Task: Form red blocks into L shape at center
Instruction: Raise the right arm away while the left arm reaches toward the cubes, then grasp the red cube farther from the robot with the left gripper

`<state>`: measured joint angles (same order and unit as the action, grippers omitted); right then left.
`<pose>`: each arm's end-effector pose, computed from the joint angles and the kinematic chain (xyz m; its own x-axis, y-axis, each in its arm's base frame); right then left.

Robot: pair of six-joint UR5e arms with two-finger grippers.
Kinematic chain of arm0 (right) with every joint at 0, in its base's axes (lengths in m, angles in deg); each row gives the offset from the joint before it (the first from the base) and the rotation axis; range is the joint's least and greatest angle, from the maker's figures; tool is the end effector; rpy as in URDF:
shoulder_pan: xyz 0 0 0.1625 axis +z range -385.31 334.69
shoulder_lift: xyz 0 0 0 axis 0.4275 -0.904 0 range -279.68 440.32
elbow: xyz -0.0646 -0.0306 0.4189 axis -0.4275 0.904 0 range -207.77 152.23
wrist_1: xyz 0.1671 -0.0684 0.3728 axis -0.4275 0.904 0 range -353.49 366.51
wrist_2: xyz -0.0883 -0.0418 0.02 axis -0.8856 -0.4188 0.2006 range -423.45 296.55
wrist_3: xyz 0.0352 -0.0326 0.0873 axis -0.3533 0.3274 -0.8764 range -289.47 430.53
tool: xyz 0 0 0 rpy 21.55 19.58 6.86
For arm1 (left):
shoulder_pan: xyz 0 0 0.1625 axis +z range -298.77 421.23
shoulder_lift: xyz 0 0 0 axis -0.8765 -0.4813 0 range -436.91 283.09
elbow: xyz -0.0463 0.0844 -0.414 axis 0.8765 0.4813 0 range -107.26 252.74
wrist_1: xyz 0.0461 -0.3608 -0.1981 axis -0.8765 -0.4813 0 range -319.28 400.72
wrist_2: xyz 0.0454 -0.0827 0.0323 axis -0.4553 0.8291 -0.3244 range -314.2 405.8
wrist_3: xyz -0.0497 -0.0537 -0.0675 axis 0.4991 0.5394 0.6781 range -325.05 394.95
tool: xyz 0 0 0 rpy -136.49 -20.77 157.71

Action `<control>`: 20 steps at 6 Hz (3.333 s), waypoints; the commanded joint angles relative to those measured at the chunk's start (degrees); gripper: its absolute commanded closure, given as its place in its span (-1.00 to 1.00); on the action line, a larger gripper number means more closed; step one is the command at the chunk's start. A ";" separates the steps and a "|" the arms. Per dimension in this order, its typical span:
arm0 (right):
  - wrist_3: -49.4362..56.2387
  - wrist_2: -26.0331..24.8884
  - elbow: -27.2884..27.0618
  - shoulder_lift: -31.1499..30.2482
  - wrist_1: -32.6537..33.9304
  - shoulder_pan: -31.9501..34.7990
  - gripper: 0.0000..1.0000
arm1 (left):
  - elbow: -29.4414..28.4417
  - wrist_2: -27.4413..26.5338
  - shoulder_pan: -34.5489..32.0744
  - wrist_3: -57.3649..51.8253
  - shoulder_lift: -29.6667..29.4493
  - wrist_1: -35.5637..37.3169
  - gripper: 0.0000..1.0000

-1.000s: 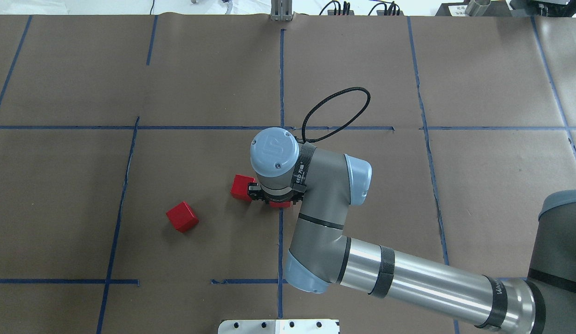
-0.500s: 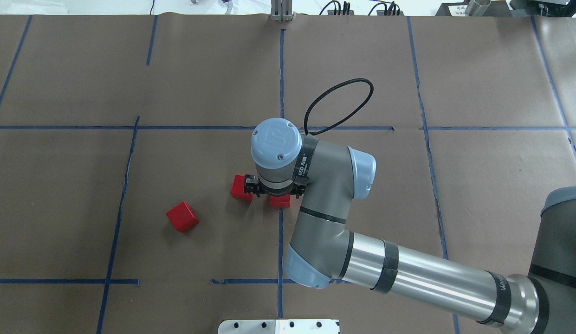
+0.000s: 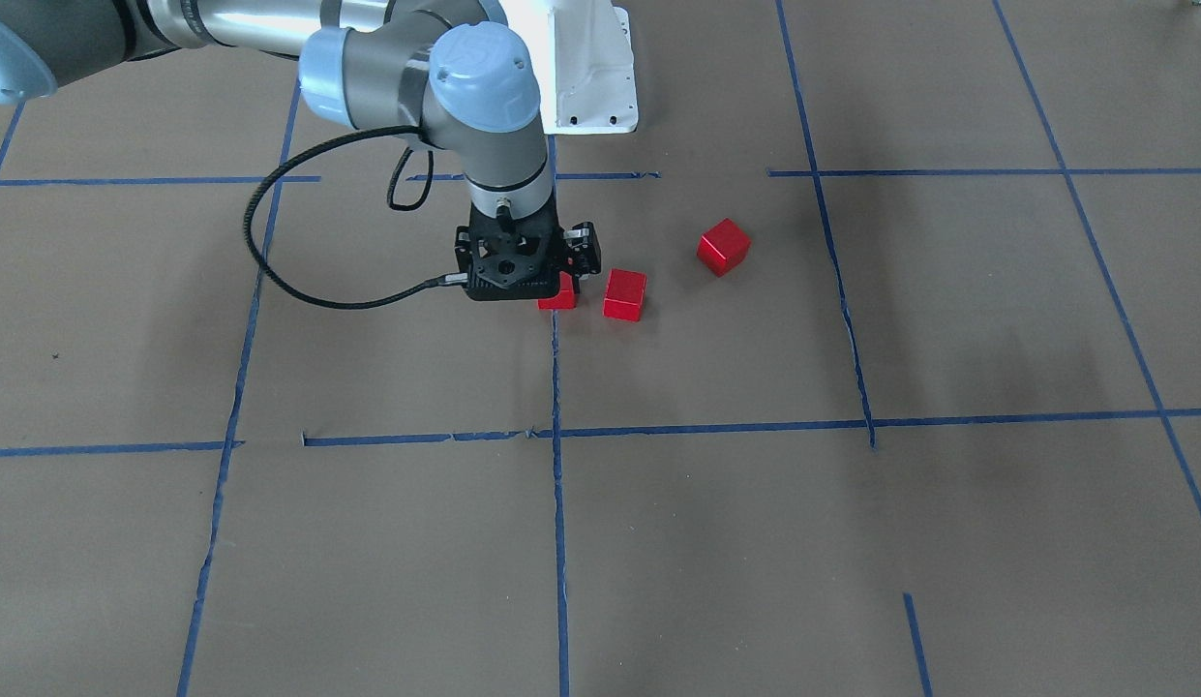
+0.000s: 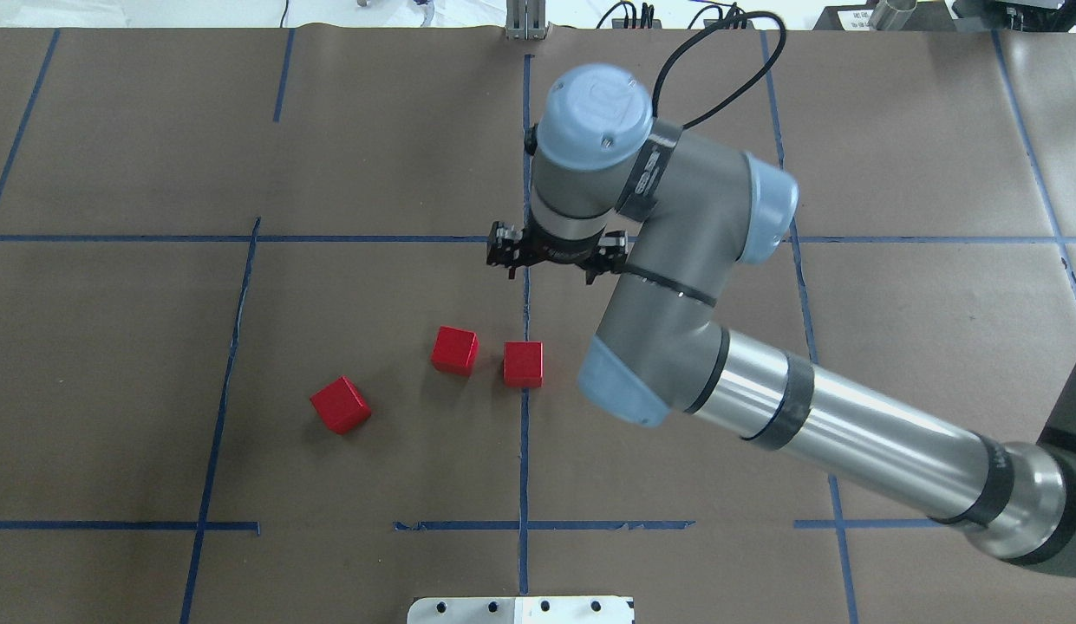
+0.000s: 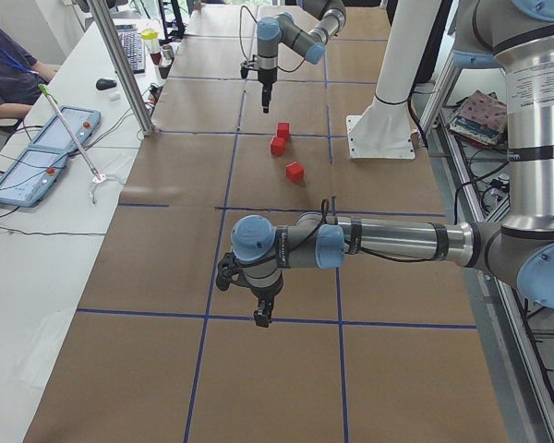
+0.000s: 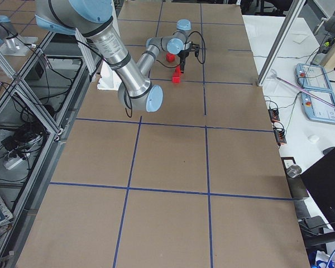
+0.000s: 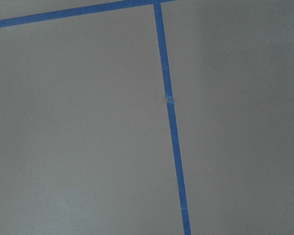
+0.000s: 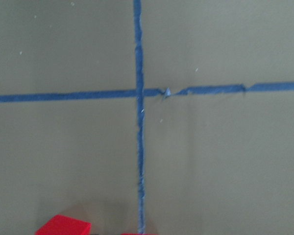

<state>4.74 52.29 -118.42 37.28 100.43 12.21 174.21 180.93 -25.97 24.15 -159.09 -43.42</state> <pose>-0.5076 -0.5033 0.1589 0.6504 0.0337 0.7588 -0.0482 0.9988 -0.0030 -0.0415 -0.4330 0.6326 0.6844 0.1942 -0.7028 -0.1803 0.9790 0.0949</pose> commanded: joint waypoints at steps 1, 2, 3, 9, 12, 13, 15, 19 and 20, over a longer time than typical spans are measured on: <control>16.65 9.02 -0.49 -5.97 1.09 12.34 -0.99 | -0.82 -0.30 0.45 0.26 -7.59 -1.71 -1.00; 28.41 10.19 -0.67 -11.31 1.09 18.06 -0.99 | -0.31 0.39 0.71 1.47 -9.04 -2.07 -1.00; 39.58 10.20 -2.41 -17.20 1.18 22.90 -0.99 | 0.13 2.05 1.84 8.27 -10.79 -3.12 -1.00; 81.08 15.75 -12.19 -57.03 0.31 50.97 -0.99 | 7.95 1.80 26.95 37.19 -23.70 -9.02 -1.00; 79.86 15.92 -12.01 -57.16 0.39 51.52 -0.99 | 5.86 -15.28 46.44 57.14 -36.01 -8.93 -1.00; 79.59 15.92 -12.10 -57.07 0.48 51.43 -0.99 | 3.06 -21.69 51.46 65.91 -39.17 -9.02 -1.00; 78.80 15.92 -12.10 -56.90 0.39 51.43 -0.99 | -4.48 -26.06 56.34 72.83 -45.06 -9.28 -1.00; 78.80 15.92 -12.01 -56.72 0.39 51.43 -0.99 | -10.39 -26.06 57.93 73.21 -47.72 -10.07 -1.00; 78.80 15.92 -12.01 -56.72 0.39 51.43 -0.99 | -12.76 -26.15 58.37 73.38 -47.72 -13.55 -1.00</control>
<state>83.54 68.21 -130.46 -19.44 100.82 63.64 163.63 154.84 31.97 97.41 -206.57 -54.48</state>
